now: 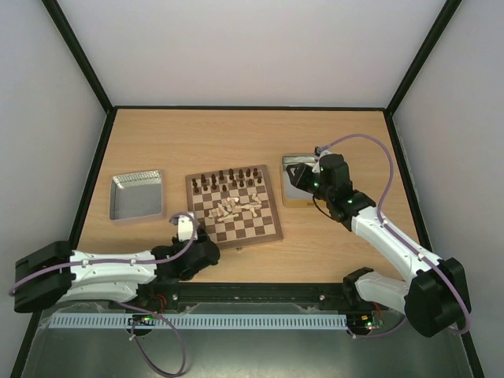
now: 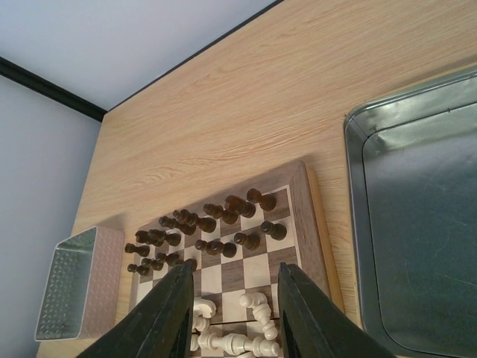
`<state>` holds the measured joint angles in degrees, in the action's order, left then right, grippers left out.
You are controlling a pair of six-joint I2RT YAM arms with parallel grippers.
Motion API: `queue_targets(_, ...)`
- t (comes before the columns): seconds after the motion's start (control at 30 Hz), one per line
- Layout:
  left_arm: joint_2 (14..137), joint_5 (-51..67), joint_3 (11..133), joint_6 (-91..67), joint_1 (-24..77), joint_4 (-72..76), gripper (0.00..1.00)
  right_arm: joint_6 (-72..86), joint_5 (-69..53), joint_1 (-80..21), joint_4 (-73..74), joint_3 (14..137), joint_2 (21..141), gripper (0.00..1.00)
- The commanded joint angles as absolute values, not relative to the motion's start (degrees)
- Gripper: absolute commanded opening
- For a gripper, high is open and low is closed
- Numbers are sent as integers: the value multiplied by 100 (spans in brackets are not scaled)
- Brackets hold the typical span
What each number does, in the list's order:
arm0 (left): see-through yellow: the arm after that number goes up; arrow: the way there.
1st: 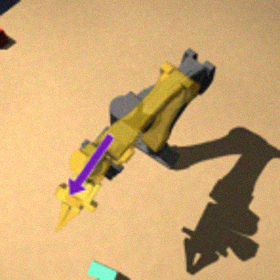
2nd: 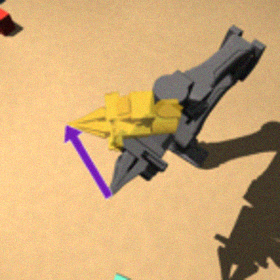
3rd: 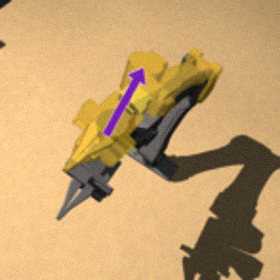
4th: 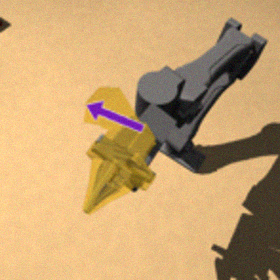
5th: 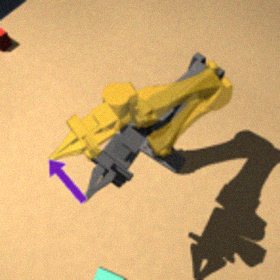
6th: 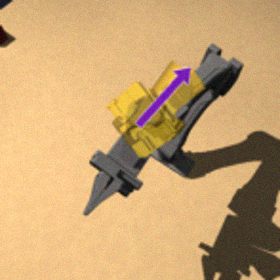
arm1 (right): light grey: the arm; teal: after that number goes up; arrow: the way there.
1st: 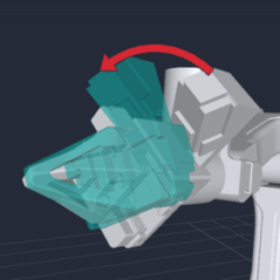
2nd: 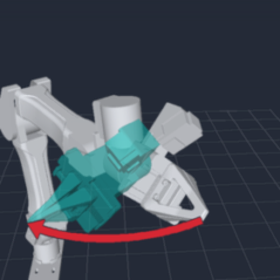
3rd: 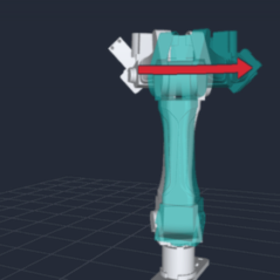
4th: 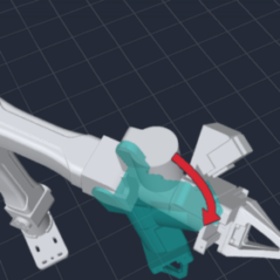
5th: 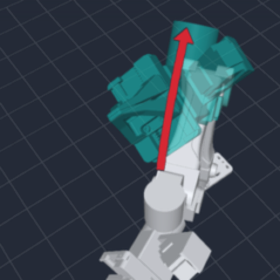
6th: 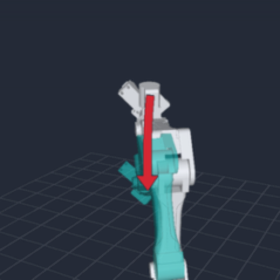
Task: Set up the chess pieces on the board
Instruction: Place the chess piece on the chessboard, then pick up the chess piece from the chessboard.
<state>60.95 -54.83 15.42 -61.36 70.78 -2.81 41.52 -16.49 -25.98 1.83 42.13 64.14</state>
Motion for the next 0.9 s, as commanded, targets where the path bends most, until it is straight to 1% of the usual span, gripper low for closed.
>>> queue_targets(0.0,5610,-4755,1932,-6170,6467,-1188,40,4179,-1584,-2637,80,4201,6368,32)
queue_targets(0.13,5294,-3087,2330,-6170,5609,-1883,50,4170,-1615,-2637,117,4180,6363,33)
queue_targets(0.27,5391,-1619,2589,-6168,4994,-2352,53,4192,-1647,-2637,95,4133,6361,33)
queue_targets(0.33,5501,-1127,2650,-6099,4846,-2349,54,4201,-1675,-2637,74,4116,6370,33)
queue_targets(0.47,5859,-717,2838,-6002,4621,-2469,56,4180,-1723,-2637,84,4113,6370,32)
queue_targets(0.57,6164,-703,2983,-5973,4577,-2573,49,4165,-1740,-2637,108,4109,6357,31)
queue_targets(0.63,6337,-764,3050,-5909,4547,-2608,42,4166,-1751,-2637,106,4092,6346,30)
queue_targets(0.67,6423,-811,3090,-5876,4518,-2637,37,4166,-1759,-2637,100,4088,6337,30)
queue_targets(0.73,6552,-842,3161,-5794,4465,-2648,31,4165,-1755,-2637,103,4072,6330,30)
queue_targets(0.87,6688,-954,3242,-5725,4351,-2711,30,4179,-1757,-2637,88,4043,6302,29)
